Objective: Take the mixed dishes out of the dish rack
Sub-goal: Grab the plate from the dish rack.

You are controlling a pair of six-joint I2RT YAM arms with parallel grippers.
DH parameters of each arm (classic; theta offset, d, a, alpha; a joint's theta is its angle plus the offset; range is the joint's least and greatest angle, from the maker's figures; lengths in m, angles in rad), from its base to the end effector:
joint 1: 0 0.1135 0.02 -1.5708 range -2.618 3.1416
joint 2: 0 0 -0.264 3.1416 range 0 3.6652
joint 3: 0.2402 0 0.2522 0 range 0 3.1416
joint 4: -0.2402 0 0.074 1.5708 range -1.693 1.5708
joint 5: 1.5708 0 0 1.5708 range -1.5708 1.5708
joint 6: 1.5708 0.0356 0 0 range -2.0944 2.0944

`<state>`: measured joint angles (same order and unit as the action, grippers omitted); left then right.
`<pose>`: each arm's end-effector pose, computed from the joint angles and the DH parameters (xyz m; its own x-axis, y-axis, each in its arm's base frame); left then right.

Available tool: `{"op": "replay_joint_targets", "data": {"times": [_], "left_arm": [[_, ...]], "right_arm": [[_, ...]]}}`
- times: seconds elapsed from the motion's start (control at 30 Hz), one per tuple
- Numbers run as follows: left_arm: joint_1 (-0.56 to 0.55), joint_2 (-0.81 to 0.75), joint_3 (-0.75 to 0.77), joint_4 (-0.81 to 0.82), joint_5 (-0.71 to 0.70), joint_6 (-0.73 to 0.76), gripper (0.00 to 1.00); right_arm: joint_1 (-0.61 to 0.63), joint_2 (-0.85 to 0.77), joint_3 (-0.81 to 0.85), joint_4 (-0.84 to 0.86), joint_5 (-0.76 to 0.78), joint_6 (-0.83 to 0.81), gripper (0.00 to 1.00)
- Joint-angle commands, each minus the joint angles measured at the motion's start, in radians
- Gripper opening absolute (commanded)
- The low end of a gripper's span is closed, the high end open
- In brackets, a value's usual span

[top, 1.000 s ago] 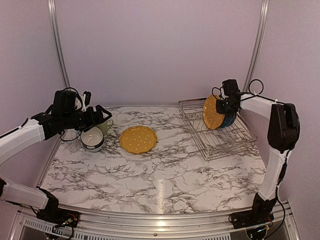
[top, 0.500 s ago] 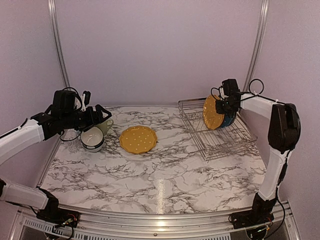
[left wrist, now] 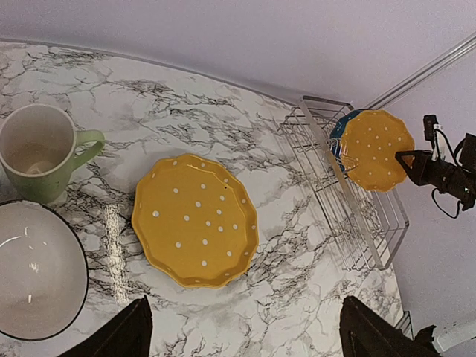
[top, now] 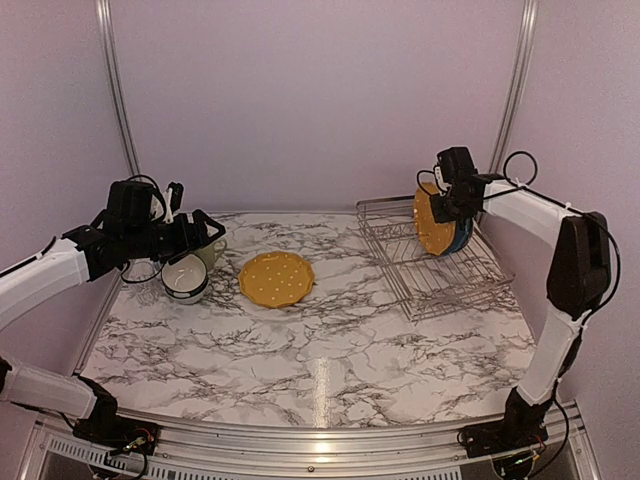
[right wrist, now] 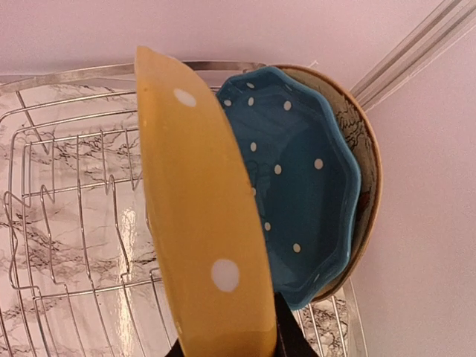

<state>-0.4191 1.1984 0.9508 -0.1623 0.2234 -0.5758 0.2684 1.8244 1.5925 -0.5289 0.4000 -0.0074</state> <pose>0.2488 -0.1195 0.3142 -0.6225 -0.3040 -0.7212 0.2903 0.7661 -0.5735 0.4046 0.0969 0.2975 -0.6650 -0.1900 -0.7223 0.0228 0.9615 -0.2739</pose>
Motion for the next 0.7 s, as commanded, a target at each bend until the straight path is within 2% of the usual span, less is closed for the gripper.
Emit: {"op": "replay_joint_targets", "data": {"times": [0.0,0.2,0.53,0.67], "left_arm": [[-0.007,0.011,0.007,-0.003,-0.002,0.005,0.90],[-0.007,0.015,0.007,-0.001,0.000,0.007,0.90],[-0.008,0.012,0.004,0.001,0.000,0.005,0.90],[-0.009,0.012,0.003,0.000,-0.004,0.006,0.90]], "right_arm": [[0.058,-0.082,0.069,0.068,0.199,-0.074,0.00],[0.115,-0.101,0.075,0.074,0.368,-0.148,0.00],[0.224,-0.128,0.151,0.084,0.443,-0.213,0.00],[0.270,-0.115,0.202,0.080,0.399,-0.193,0.00]]}}
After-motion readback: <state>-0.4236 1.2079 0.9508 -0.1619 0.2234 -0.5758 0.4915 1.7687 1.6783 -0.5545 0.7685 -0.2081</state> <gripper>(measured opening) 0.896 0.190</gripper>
